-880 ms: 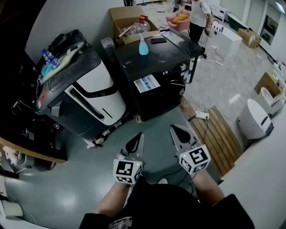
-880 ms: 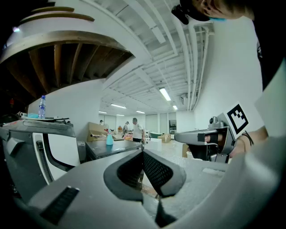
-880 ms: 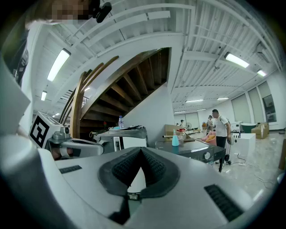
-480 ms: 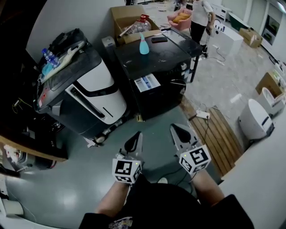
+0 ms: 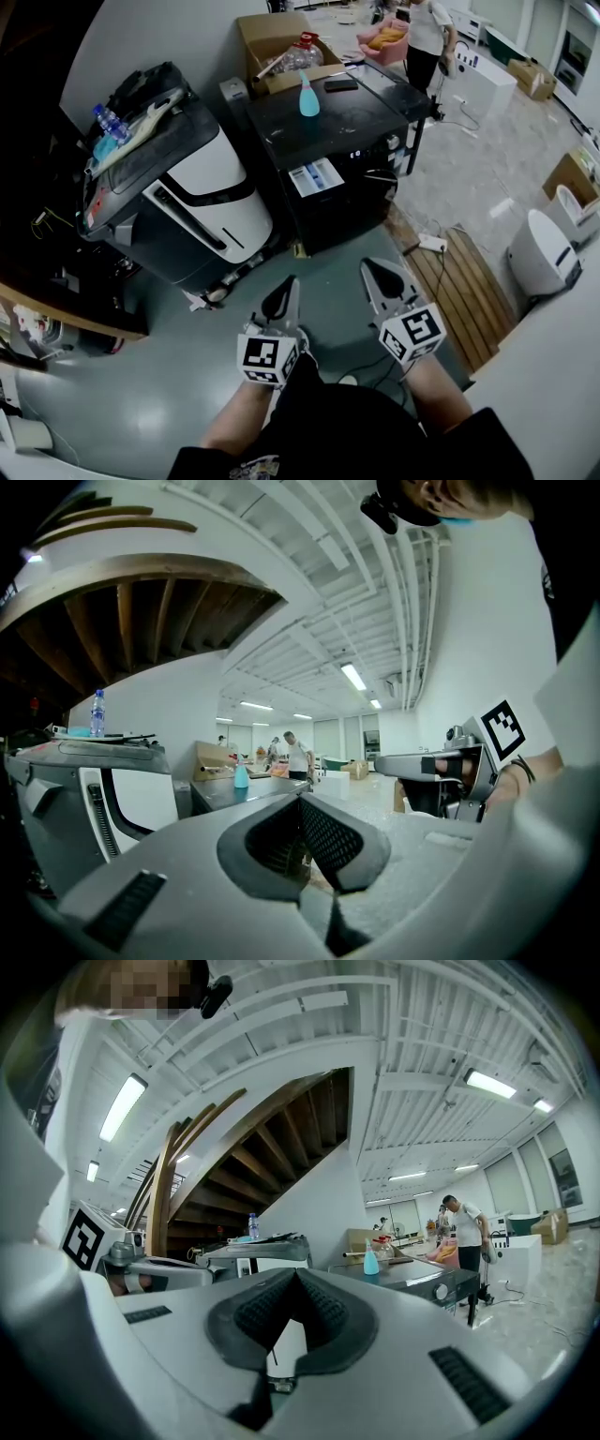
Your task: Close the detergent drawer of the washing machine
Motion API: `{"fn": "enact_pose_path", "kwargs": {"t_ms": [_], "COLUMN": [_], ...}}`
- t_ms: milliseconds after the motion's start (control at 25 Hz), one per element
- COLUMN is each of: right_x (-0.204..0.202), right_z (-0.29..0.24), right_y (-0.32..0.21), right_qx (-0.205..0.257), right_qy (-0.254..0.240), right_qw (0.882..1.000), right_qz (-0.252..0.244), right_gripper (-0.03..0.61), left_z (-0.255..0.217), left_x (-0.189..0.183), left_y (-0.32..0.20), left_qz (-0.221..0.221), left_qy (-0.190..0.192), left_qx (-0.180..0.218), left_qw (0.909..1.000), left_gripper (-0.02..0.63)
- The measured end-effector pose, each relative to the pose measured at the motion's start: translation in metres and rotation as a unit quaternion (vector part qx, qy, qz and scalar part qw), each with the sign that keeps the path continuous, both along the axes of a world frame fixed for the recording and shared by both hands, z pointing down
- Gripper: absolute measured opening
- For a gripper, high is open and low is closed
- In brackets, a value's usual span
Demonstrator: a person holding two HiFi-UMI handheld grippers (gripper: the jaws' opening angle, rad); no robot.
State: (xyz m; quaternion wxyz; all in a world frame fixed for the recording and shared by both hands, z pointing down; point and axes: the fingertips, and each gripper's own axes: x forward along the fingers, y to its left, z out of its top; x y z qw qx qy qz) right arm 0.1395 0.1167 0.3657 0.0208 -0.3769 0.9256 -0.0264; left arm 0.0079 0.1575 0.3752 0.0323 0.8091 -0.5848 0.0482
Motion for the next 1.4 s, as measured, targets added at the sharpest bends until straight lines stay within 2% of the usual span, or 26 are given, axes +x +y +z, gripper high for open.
{"fn": "enact_pose_path", "kwargs": {"t_ms": [360,520,800,1000,1120,1240,1400], "right_x": [-0.032,-0.049,-0.078,-0.094,-0.105,-0.115,-0.131], "right_z": [0.005,0.010,0.011,0.017,0.022,0.025,0.030], "right_y": [-0.038,-0.059,-0.094,-0.118,-0.130,-0.144,-0.159], "right_qx": [-0.007,-0.027,-0.013,-0.025,-0.046,-0.031,-0.033], "right_qy": [0.007,0.012,0.013,0.019,0.023,0.023,0.029], "right_qw": [1.000,0.999,1.000,0.999,0.998,0.999,0.998], "right_qz": [0.012,0.024,0.025,0.032,0.041,0.037,0.042], "right_gripper": [0.000,0.001,0.002,0.008,0.020,0.046,0.077], "left_z": [0.010,0.013,0.020,0.023,0.028,0.035,0.041], "left_x": [-0.036,-0.053,-0.083,-0.099,-0.109,-0.119,-0.134], "left_y": [-0.042,-0.065,-0.103,-0.131,-0.144,-0.158,-0.176], "left_qz": [0.008,0.015,0.027,0.040,0.048,0.054,0.058], "left_qy": [0.015,0.020,0.026,0.026,0.028,0.030,0.032], "left_qx": [-0.004,-0.010,-0.019,-0.016,-0.024,-0.027,-0.033], "left_qw": [0.9998,0.9996,0.9991,0.9987,0.9982,0.9977,0.9972], "left_gripper": [0.005,0.004,0.005,0.005,0.005,0.005,0.005]}}
